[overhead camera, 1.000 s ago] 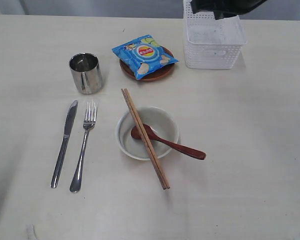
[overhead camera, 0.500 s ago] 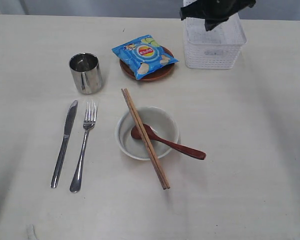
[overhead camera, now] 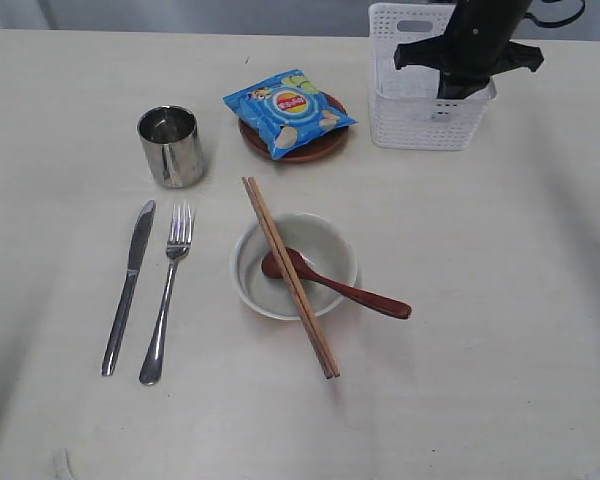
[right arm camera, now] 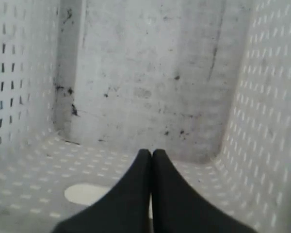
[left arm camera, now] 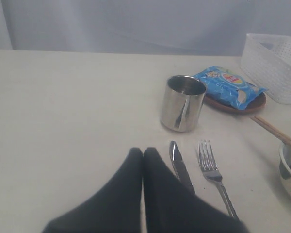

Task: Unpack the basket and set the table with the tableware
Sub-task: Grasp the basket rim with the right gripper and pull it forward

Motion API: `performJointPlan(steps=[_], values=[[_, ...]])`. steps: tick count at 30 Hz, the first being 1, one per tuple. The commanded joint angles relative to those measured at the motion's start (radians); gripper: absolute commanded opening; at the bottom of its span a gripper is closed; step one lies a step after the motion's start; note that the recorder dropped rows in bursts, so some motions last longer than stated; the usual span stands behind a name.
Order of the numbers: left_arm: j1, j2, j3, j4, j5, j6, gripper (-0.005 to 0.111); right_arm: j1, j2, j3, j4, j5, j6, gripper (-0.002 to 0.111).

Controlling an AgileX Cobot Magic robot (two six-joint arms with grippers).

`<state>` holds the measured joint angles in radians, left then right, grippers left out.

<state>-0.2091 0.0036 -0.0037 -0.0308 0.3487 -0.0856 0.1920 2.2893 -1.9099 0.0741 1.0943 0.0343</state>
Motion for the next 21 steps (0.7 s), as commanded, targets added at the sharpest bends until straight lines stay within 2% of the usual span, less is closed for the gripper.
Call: performJointPlan(steps=[1,14,21], values=[[-0.005,-0.004,0.004,0.001,-0.002,0.003,0.0,0.009,-0.043,0.03,0.015,0.02,-0.02,-0.001],[-0.005,-0.004,0.004,0.001,-0.002,0.003,0.0,0.022,-0.149,0.2,0.036,0.087,-0.058,-0.001],[-0.005,-0.004,0.004,0.001,-0.002,0.003,0.0,0.022,-0.204,0.273,0.031,0.043,-0.058,-0.001]])
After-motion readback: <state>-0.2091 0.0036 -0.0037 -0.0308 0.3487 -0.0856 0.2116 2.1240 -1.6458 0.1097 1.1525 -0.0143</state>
